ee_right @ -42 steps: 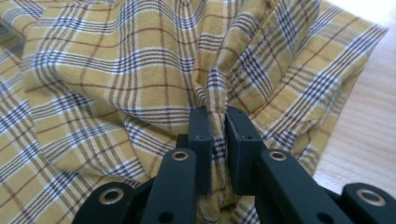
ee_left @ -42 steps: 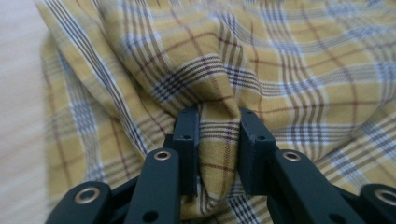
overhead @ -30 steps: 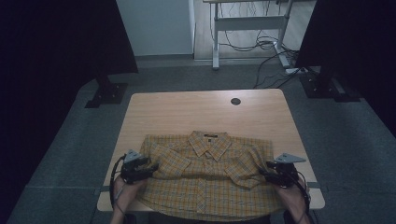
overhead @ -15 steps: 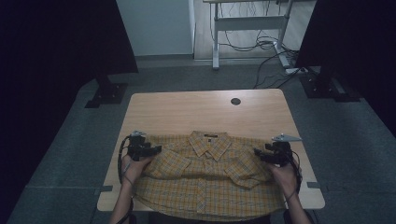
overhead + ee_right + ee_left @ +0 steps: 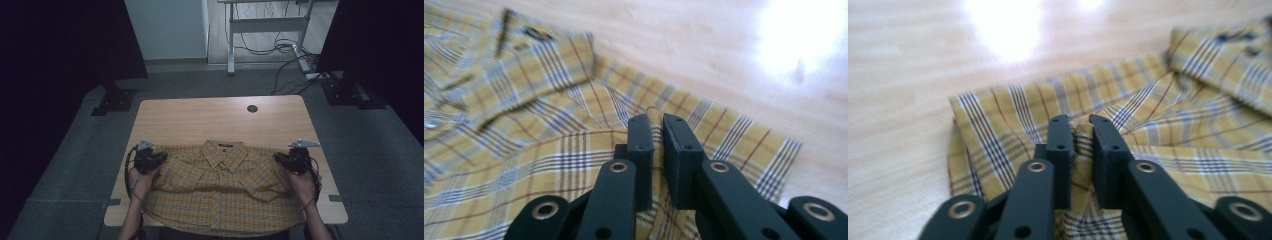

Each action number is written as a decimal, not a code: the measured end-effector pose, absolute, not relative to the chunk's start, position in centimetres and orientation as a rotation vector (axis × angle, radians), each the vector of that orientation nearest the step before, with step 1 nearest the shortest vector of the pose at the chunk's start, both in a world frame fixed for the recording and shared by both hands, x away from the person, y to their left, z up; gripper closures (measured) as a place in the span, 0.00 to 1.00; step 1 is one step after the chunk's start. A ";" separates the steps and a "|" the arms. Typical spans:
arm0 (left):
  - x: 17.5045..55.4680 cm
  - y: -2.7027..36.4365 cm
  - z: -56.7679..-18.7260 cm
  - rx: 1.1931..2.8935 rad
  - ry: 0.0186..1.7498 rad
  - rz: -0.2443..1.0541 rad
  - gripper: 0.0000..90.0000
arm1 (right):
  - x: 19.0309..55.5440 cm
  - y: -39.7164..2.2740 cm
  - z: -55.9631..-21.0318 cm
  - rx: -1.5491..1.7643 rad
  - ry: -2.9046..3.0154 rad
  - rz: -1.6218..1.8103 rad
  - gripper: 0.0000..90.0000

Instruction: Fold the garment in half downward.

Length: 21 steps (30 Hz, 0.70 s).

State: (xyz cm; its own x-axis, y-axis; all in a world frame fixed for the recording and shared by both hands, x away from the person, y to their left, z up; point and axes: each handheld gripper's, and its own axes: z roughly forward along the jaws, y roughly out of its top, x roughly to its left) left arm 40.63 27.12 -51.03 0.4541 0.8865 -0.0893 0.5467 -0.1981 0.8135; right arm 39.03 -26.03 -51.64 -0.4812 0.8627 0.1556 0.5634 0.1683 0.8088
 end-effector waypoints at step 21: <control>30.1 31.6 -48.5 1.743 1.038 0.513 0.94 | 28.8 -29.6 -48.6 1.172 2.020 1.333 0.92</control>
